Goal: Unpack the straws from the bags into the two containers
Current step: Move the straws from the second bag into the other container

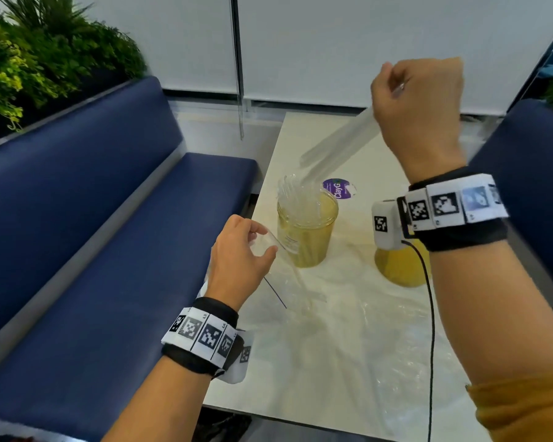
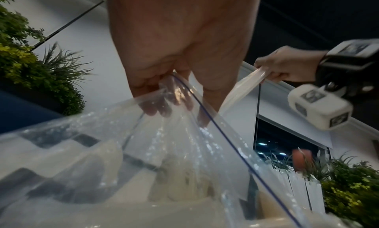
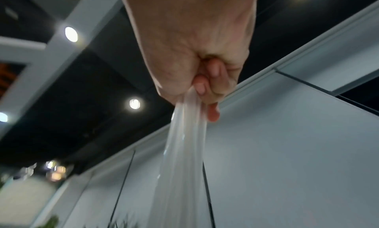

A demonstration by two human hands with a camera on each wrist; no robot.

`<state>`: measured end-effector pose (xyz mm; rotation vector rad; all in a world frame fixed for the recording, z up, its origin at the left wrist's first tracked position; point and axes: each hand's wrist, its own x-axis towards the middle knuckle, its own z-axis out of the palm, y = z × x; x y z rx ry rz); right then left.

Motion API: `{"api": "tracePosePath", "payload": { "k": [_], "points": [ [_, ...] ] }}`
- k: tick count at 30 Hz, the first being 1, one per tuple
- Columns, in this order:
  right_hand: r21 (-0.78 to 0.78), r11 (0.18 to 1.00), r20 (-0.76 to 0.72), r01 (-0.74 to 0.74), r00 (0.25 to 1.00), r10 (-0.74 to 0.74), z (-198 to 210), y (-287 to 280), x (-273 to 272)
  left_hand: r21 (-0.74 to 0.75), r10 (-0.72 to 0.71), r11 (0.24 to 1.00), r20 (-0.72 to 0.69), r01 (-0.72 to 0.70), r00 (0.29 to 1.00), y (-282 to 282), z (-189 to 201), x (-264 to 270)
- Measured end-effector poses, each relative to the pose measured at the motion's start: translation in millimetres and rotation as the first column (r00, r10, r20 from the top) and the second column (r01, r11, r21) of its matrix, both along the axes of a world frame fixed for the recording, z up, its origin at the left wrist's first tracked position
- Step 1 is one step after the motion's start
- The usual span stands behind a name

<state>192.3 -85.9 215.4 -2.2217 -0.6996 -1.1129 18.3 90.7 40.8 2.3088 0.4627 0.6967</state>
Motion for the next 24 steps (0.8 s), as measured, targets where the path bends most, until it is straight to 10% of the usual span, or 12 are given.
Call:
{"api": "tracePosePath", "payload": {
  "k": [11, 24],
  "points": [
    [-0.525, 0.848, -0.244, -0.069, 0.967, -0.072, -100.9, 71.3, 46.0, 0.008, -0.023, 1.000, 0.028, 0.022, 0.999, 1.6, 11.5, -1.1],
    [-0.639, 0.731, -0.521, -0.239, 0.834, -0.182, -157.2, 58.9, 57.3, -0.017, -0.054, 0.998, 0.039, 0.055, 0.998, 4.0, 15.6, -7.5]
  ]
}}
